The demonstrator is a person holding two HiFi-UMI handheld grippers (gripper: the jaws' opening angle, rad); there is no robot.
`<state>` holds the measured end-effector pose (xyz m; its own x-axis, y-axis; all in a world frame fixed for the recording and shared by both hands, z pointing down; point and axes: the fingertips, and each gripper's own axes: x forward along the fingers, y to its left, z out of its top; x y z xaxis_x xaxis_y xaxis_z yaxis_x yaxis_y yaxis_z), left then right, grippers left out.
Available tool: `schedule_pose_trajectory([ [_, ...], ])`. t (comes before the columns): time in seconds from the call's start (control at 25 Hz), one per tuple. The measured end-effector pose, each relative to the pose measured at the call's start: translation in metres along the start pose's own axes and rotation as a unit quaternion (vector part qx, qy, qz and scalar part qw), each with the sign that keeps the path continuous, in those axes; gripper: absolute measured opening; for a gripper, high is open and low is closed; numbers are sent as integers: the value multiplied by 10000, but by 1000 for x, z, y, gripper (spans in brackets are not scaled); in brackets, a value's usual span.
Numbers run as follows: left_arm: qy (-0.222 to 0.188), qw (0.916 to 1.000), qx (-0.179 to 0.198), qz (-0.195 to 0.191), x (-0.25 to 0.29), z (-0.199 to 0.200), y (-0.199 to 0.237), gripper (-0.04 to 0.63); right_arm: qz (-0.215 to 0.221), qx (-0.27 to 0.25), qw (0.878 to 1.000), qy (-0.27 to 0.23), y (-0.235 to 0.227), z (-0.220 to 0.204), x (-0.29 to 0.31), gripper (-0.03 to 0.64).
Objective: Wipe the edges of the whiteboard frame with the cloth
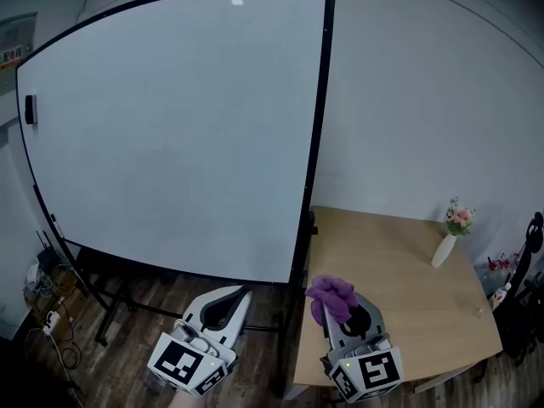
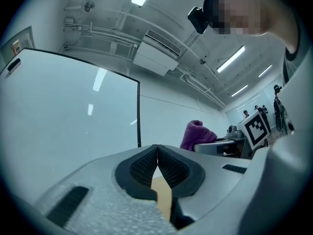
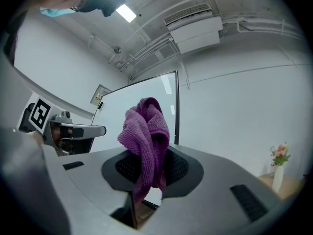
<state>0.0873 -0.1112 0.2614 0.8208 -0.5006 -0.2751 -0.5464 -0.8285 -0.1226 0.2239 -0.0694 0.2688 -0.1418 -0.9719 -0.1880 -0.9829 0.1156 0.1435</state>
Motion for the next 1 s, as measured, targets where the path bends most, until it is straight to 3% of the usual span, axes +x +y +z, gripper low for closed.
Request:
schedule_pose_trajectory([
  [0.24,15,9994,187,306,18,0,12,17,272,-198,9993,-183,-16,15,23,92],
  [0.48,22,9985,262,478,28,2,30,17,234,-478,9981,-326,-31,39,46,91],
  [1.0,-57,9995,298,73,51,0,79,17,-397,-908,9931,-623,-62,106,116,91],
])
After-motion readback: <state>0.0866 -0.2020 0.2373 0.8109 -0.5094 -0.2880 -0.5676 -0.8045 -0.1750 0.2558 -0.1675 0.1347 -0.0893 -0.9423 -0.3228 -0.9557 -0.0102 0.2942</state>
